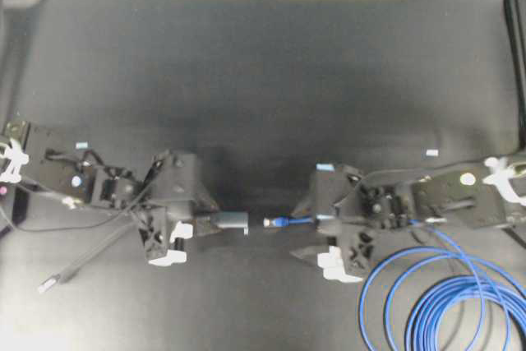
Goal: Insert the LAN cable into the hub.
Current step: 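Close the left gripper on the grey hub and the right gripper behind the RJ45 plug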
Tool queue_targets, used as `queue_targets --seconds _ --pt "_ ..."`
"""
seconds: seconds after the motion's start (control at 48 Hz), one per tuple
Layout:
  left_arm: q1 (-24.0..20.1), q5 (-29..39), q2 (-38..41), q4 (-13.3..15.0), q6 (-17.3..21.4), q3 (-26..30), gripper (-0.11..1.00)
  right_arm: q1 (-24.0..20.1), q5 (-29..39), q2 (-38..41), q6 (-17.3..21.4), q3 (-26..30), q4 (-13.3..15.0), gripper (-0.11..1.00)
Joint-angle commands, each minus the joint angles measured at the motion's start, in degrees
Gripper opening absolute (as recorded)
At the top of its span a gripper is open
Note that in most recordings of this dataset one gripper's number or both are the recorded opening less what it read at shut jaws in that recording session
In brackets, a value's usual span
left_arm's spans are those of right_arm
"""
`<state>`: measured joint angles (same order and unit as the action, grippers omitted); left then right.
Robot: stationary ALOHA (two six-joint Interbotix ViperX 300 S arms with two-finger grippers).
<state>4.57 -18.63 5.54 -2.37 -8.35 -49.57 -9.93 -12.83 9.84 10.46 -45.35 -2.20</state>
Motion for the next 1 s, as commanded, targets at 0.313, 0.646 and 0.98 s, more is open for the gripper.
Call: queue_targets --seconds 0.313,0.646,0.98 --pt "0.5 5.1 -1.6 -0.3 0.1 3.3 0.28 2.5 -4.0 4.0 -0.3 1.8 0.0 0.69" --pt "0.5 5.9 -2.3 -0.2 -0.7 2.7 0.28 -0.3 -5.9 6.9 -0.4 1.8 0.6 0.28" --pt "0.5 6.3 -2.5 -0.2 -0.7 2.4 0.28 -0.7 -7.6 5.9 0.4 -0.8 0.2 0.14"
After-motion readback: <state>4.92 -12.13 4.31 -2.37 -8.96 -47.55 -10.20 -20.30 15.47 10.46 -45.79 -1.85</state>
